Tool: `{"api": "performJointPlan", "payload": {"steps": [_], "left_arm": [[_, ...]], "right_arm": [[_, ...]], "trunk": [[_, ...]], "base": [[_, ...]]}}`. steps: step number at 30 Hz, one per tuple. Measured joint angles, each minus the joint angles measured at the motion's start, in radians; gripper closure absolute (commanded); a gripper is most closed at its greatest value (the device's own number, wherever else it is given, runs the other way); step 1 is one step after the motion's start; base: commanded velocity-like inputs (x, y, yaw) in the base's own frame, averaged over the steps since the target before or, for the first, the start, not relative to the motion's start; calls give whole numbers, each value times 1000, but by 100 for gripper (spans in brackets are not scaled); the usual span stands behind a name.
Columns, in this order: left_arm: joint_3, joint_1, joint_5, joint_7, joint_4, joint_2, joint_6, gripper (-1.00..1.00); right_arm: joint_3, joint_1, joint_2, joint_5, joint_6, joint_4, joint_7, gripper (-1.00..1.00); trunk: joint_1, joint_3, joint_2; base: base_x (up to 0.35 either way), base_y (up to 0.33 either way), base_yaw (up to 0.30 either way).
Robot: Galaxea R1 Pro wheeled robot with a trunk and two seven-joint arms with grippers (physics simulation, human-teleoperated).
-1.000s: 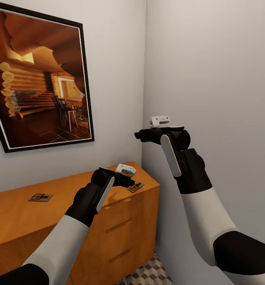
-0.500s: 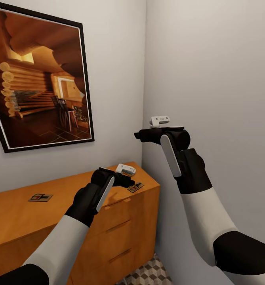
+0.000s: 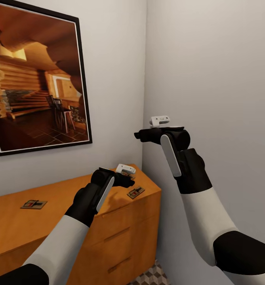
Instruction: Take the four mousetraps from the cabinet in the bathroom and place them on the bathroom floor. Make sure all four end up on the same floor surface, and ensure that at least two of them are either under or directly next to the same bathroom sink.
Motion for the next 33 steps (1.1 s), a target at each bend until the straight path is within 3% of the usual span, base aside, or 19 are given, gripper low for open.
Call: {"api": "performJointPlan", "payload": {"steps": [25,33], "left_arm": [[-1,0,2,-4,9,0,0,-100],[-14,0,25,-10,12,0,0,-100]], "right_arm": [[0,0,0,-3,0,0,1,-100],[0,1,0,-3,0,0,2,-100]], "trunk": [[0,0,0],[0,0,0]], "base": [[7,0,0],[0,0,0]]}}
